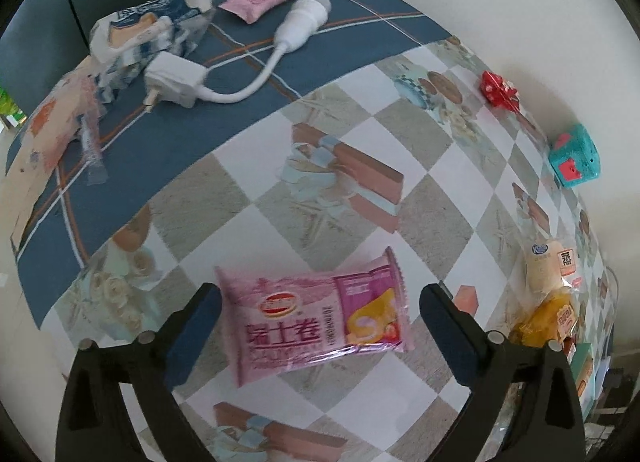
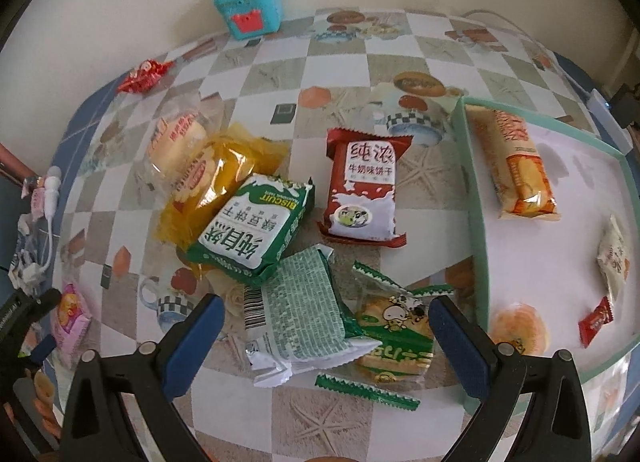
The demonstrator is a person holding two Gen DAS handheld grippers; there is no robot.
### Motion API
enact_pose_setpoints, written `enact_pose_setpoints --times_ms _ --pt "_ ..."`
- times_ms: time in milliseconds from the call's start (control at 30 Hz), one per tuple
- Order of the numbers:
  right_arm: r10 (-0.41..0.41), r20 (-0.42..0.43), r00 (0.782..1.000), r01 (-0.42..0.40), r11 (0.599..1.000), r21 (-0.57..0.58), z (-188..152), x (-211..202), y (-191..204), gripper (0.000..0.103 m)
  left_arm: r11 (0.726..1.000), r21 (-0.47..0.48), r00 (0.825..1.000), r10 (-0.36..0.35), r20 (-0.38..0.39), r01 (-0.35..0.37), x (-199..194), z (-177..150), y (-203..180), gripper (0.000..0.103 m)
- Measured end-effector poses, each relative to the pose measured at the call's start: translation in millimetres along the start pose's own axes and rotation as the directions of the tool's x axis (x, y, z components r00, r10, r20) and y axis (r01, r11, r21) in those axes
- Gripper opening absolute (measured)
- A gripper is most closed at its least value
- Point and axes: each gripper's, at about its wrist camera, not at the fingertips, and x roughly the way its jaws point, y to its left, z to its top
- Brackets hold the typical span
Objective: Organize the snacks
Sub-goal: 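Lower the left tool onto the pink swiss-roll bag and close it, then grasp the green-and-white biscuit packet with the right tool while the left tool holds the pink bag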
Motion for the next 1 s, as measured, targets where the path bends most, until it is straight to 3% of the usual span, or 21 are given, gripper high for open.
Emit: enact_pose_setpoints --times_ms 200,467,567,733,867,1000 --pt "-0.014 -0.028 1.0 0.013 0.999 -0.032 -2 10 5 0.103 0.995 0.044 0.996 0.088 -0.012 -0.087 19 -2 -10 0.101" --pt "-0.088 -0.005 0.996 0.087 0.989 -0.12 -6 16 19 0.102 0.996 0.045 0.996 0.084 -0.034 -0.083 30 -3 -8 0.101" --pt "-0.119 0.025 0.993 0.122 0.981 -0.154 -8 14 24 0.088 0.995 0.048 0.996 0.086 -0.032 -0.084 30 -3 -8 0.101" --pt "-0.105 0.045 0.993 0.112 0.976 -0.186 -10 11 31 0.077 0.994 0.065 0.996 0.09 -0.028 -0.088 30 -5 -14 0.096" --pt "-0.076 0.044 0.996 0.084 0.976 -0.202 -14 7 39 0.054 0.993 0.081 0.996 0.09 -0.021 -0.088 25 -8 -21 0.089" --pt "-0.056 0.031 0.998 0.061 0.979 -0.194 -15 3 35 0.053 0.991 0.1 0.995 0.095 -0.016 -0.093 23 -9 -29 0.086"
